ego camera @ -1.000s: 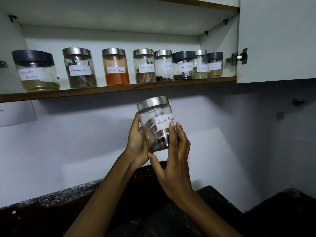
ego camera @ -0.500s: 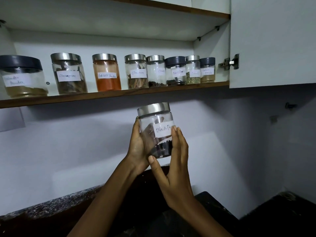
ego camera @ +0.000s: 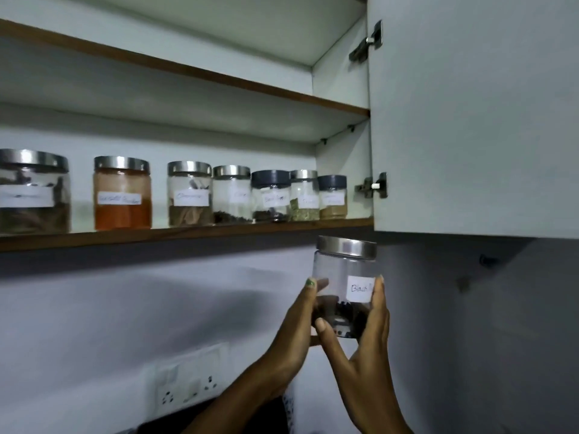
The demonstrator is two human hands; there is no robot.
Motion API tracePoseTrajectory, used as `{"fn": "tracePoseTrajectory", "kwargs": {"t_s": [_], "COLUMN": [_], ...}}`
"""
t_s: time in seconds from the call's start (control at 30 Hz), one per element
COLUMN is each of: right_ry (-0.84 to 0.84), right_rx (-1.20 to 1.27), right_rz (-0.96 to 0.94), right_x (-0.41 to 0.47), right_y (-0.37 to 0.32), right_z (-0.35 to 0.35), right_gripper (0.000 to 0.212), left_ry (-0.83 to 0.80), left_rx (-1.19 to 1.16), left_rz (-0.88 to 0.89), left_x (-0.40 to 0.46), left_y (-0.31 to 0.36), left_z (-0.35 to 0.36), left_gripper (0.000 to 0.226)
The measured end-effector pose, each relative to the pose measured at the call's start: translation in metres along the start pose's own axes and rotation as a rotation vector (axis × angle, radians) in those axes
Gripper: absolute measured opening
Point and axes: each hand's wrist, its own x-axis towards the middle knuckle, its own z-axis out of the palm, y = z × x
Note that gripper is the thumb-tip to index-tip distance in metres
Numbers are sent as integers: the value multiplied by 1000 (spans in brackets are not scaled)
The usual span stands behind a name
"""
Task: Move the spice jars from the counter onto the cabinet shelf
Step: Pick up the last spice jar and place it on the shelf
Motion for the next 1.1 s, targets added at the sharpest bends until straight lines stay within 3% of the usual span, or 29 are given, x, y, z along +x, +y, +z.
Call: {"fn": "tracePoseTrajectory", "kwargs": {"t_s": [0.2, 0.37, 0.5, 0.77, 1.1], "right_ry": [66, 133, 147, 145, 75], "right_rx": [-92, -115, -146, -283, -402], "right_rz": [-80, -174, -172, -228, -277], "right_x": [78, 147, 203, 269, 293], "right_y": [29, 53, 70, 101, 134], "right_z": [-37, -51, -52, -43, -28], "right_gripper": [88, 90, 93, 92, 89], "left_ry": [-28, -44, 65, 216, 173], "left_rx": [166, 305, 582, 1310, 1591], "left_rz": [40, 94, 162, 550, 507], "left_x": [53, 91, 135, 194, 232], "left_y": [4, 4, 9, 22, 8], "left_z": [34, 49, 54, 31, 20], "left_gripper": [73, 52, 62, 77, 83]}}
